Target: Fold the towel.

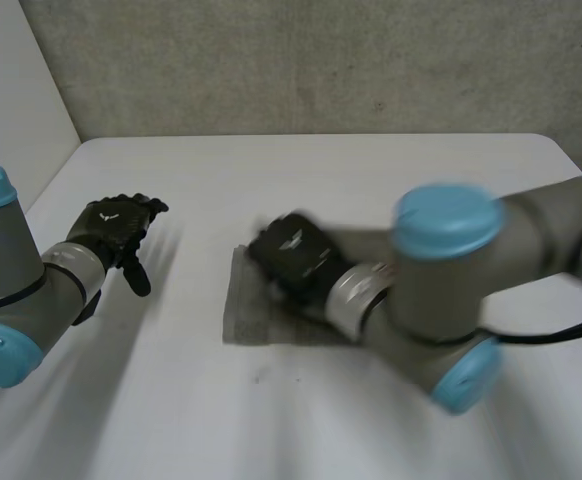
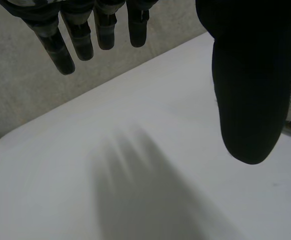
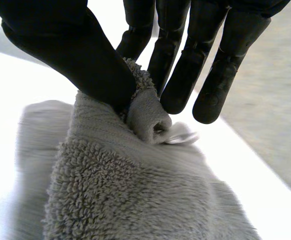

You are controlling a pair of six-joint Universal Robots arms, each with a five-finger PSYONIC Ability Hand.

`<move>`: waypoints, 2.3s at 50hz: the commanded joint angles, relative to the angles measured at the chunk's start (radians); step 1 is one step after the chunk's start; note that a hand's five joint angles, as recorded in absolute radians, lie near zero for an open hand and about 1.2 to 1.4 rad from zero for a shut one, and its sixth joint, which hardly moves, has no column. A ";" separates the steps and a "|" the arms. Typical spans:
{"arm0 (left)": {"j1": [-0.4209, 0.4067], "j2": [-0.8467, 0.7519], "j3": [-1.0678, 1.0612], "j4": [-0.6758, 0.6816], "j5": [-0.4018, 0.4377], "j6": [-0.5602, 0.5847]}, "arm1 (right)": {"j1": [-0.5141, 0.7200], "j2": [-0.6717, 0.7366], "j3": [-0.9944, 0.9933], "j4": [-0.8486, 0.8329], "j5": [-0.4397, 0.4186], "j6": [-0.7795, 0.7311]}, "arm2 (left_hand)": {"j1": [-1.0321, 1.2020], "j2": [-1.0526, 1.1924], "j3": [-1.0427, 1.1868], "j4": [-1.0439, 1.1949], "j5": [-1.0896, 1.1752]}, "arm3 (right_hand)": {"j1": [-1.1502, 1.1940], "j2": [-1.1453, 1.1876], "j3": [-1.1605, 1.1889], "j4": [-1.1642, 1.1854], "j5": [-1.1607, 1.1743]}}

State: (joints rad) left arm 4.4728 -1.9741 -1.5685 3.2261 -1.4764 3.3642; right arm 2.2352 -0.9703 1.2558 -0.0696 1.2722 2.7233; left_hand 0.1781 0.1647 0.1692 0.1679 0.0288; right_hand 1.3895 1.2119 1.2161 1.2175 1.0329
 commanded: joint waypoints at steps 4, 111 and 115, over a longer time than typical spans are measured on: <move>0.003 -0.002 -0.007 0.001 0.002 -0.017 | 0.103 0.104 -0.047 0.056 0.004 0.022 | -0.004 0.010 0.005 0.007 -0.029 | -0.329 -0.152 -0.156 -0.157 -0.147; -0.377 -0.356 0.423 -0.147 -0.197 -0.275 | -0.260 -0.007 0.044 0.136 -0.008 0.489 | 0.050 0.063 0.059 0.060 0.025 | -1.215 -1.037 -1.042 -1.043 -1.033; -0.356 -0.344 0.372 -0.152 -0.202 -0.273 | -0.212 0.039 -0.002 0.136 -0.042 0.489 | 0.041 0.055 0.050 0.051 0.016 | -1.215 -1.037 -1.042 -1.043 -1.033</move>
State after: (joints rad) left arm 4.0847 -2.3334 -1.1314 3.0901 -1.6659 3.0889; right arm 1.9498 -1.0049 1.3302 0.0673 1.2709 3.2116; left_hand 0.1967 0.2012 0.2012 0.2013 0.0292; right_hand 0.1830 0.1727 0.1688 0.1752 0.0189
